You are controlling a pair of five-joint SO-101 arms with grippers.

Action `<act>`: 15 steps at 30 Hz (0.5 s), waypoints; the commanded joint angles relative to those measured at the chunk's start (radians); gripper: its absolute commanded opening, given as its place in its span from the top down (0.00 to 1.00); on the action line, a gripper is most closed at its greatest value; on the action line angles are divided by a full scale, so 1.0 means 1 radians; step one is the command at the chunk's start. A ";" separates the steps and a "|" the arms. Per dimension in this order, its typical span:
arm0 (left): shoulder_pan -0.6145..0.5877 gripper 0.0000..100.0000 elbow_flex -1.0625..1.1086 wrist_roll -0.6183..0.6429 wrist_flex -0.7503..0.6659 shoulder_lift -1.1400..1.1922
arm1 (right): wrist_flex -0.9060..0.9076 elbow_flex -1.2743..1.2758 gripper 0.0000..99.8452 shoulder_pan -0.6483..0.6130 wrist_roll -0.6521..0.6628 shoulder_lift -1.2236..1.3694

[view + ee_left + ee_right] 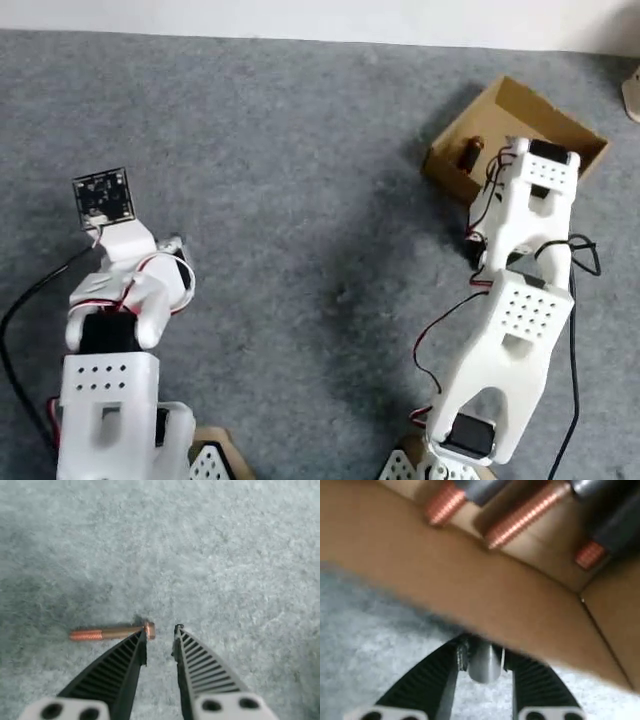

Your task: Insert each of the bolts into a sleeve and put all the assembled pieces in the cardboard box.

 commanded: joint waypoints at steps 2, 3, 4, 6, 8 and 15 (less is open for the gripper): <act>-0.045 0.90 -0.018 -0.015 -0.041 -0.005 | -0.021 -0.010 0.89 -0.001 0.012 0.025; -0.054 0.90 -0.018 -0.015 -0.041 -0.005 | -0.021 -0.010 0.89 -0.007 0.012 0.033; -0.061 0.90 -0.016 -0.015 -0.041 -0.005 | -0.021 -0.010 0.89 -0.010 0.012 0.041; -0.067 0.90 -0.010 -0.015 -0.038 -0.004 | -0.021 -0.010 0.94 -0.013 0.012 0.048; -0.068 0.90 -0.010 -0.015 -0.035 0.008 | -0.022 -0.010 1.00 -0.015 0.014 0.050; -0.061 0.90 -0.093 -0.014 0.034 0.177 | -0.013 -0.010 1.00 -0.016 0.083 0.044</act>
